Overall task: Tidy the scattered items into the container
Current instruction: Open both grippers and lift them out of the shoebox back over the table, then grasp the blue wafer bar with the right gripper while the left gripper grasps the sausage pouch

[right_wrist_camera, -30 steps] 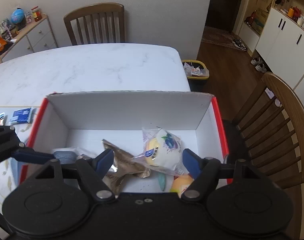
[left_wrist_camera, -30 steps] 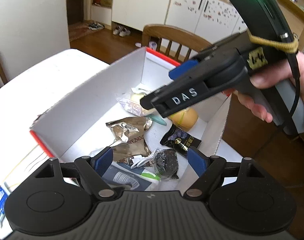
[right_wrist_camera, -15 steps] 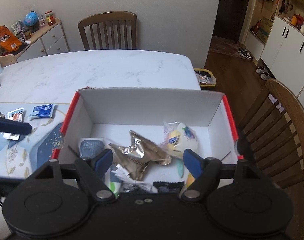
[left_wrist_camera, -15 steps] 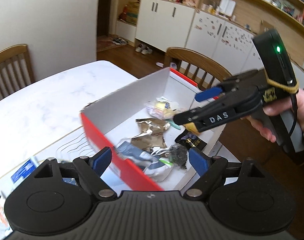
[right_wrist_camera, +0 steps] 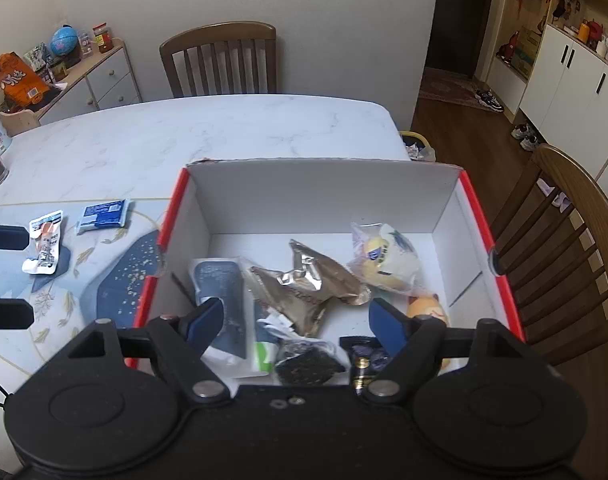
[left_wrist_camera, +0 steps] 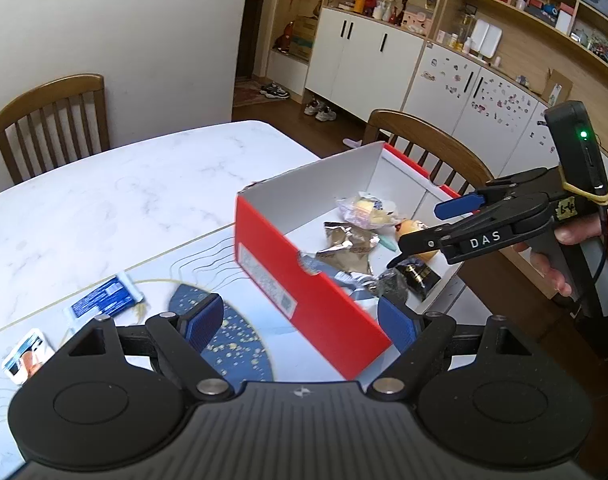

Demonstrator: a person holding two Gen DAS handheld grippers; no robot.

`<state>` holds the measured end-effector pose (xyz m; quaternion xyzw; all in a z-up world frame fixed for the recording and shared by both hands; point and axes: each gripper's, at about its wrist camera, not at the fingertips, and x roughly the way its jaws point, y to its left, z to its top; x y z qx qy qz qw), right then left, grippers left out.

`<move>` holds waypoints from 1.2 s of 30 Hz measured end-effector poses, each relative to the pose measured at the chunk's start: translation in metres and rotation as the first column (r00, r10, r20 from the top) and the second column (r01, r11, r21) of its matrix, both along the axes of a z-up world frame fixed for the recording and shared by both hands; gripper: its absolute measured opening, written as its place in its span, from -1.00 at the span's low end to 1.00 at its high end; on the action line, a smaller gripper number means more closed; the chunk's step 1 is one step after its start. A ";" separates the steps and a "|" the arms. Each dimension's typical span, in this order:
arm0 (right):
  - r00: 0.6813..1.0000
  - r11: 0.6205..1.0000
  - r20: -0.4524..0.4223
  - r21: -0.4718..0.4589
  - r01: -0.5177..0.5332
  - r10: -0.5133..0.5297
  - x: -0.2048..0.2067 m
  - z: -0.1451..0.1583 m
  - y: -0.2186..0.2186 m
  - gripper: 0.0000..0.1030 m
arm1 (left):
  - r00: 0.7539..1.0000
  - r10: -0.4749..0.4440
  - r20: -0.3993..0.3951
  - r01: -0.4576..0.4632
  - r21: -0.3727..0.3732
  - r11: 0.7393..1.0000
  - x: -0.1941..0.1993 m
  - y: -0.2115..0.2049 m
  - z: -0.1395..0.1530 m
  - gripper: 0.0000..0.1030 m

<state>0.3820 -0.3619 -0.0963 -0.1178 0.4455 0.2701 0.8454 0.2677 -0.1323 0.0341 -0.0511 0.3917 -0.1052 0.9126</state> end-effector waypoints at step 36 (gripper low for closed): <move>0.992 0.990 0.037 0.064 -0.124 0.122 -0.064 -0.007 0.196 0.79 | 0.981 0.195 -0.013 -0.195 0.024 0.981 -0.074 0.156 -0.048 0.99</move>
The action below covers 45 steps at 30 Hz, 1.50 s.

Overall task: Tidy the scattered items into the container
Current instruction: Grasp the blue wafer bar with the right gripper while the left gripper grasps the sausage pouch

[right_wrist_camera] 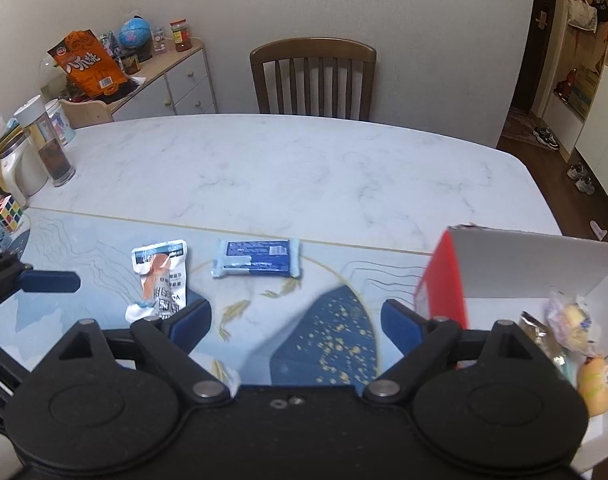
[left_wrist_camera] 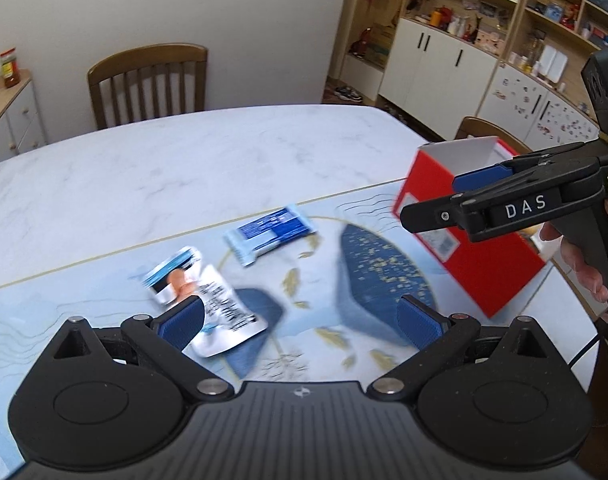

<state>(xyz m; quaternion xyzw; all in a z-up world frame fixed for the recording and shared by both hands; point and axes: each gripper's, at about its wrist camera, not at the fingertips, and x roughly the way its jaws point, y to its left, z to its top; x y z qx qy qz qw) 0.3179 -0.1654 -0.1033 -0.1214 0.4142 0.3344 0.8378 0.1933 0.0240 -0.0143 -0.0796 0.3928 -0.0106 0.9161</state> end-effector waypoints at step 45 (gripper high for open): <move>0.996 0.990 -0.063 -0.116 -0.076 0.069 0.061 -0.097 0.126 0.79 | 0.964 0.255 -0.075 -0.250 0.071 0.966 0.071 0.054 -0.098 1.00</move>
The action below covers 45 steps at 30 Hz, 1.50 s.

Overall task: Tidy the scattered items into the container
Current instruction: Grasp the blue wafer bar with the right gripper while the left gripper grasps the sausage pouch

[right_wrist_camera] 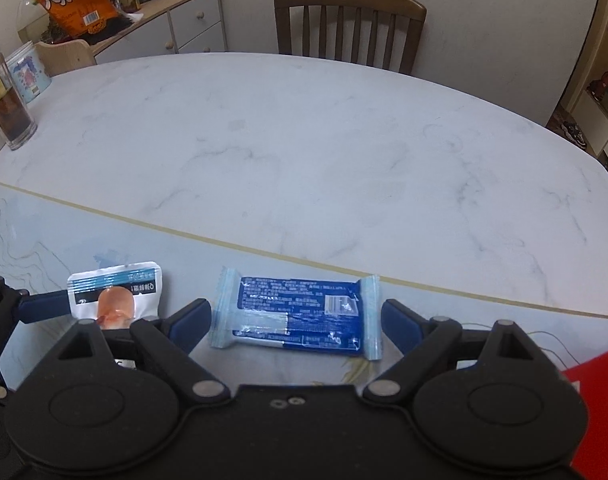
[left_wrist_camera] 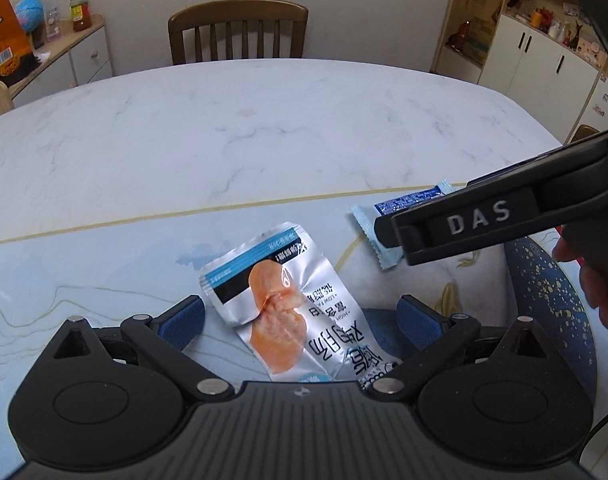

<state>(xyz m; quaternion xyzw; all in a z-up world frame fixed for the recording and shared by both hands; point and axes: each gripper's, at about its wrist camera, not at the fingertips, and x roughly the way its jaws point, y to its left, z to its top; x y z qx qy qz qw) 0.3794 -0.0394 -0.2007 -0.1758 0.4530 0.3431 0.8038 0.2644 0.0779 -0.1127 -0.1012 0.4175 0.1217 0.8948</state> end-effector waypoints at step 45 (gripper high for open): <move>0.999 1.000 -0.033 0.020 -0.007 0.008 0.002 -0.002 0.006 0.17 | 0.998 -0.045 0.049 0.045 -0.006 0.999 -0.017 0.025 0.006 0.21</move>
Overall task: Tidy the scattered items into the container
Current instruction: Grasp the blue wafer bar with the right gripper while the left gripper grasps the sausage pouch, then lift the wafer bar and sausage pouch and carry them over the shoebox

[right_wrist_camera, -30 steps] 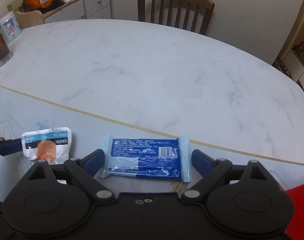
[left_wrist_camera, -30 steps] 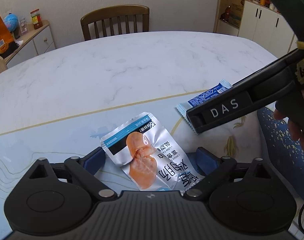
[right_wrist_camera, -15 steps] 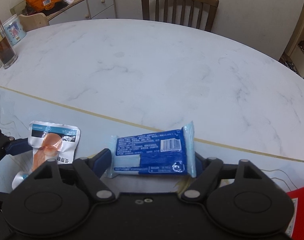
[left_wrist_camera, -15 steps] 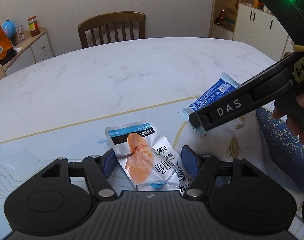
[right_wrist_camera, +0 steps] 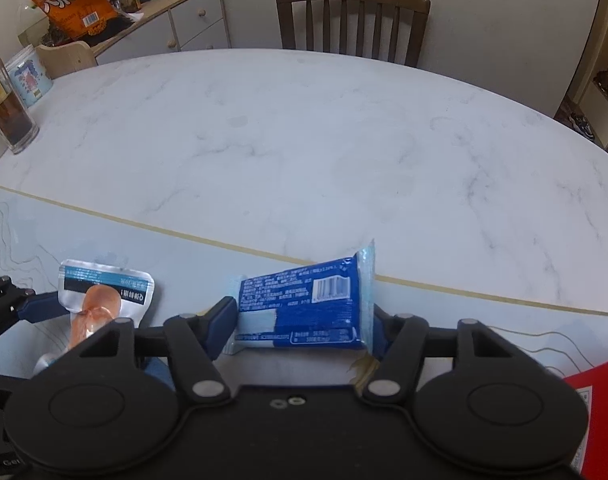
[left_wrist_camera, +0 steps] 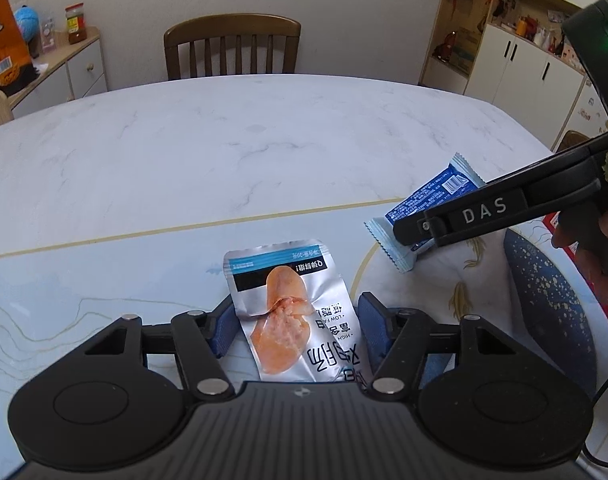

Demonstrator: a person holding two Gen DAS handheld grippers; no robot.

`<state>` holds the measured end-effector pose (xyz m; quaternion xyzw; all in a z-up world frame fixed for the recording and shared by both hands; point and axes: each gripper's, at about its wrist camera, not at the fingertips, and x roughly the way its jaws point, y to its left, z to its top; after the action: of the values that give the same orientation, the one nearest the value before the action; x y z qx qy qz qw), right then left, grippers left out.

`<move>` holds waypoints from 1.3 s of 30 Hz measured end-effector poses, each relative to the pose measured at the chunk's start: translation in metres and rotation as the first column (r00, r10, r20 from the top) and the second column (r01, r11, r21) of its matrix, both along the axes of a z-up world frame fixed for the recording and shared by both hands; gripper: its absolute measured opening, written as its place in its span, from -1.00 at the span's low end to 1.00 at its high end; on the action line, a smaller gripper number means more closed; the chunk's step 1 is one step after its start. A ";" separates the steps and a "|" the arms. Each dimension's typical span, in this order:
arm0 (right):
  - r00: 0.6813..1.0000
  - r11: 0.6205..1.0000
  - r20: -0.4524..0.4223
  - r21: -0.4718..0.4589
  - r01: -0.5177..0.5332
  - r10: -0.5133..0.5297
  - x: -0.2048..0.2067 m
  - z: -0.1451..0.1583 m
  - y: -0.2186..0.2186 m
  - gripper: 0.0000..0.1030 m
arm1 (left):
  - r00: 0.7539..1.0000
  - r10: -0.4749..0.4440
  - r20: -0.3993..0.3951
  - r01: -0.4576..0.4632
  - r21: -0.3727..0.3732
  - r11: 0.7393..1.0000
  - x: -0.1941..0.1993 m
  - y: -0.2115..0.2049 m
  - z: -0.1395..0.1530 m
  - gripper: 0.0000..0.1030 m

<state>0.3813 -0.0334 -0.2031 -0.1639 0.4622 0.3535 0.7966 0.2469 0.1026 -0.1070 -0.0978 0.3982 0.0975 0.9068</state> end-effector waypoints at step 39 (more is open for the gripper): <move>0.996 0.981 -0.068 0.181 0.061 -0.050 -0.046 0.055 -0.064 -0.73 | 0.997 -0.061 0.042 0.063 -0.045 0.997 -0.046 -0.025 0.069 0.21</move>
<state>0.3350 -0.0979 -0.1483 -0.0656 0.4572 0.3772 0.8027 0.2009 0.0773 -0.0377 -0.1084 0.3847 0.0582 0.9148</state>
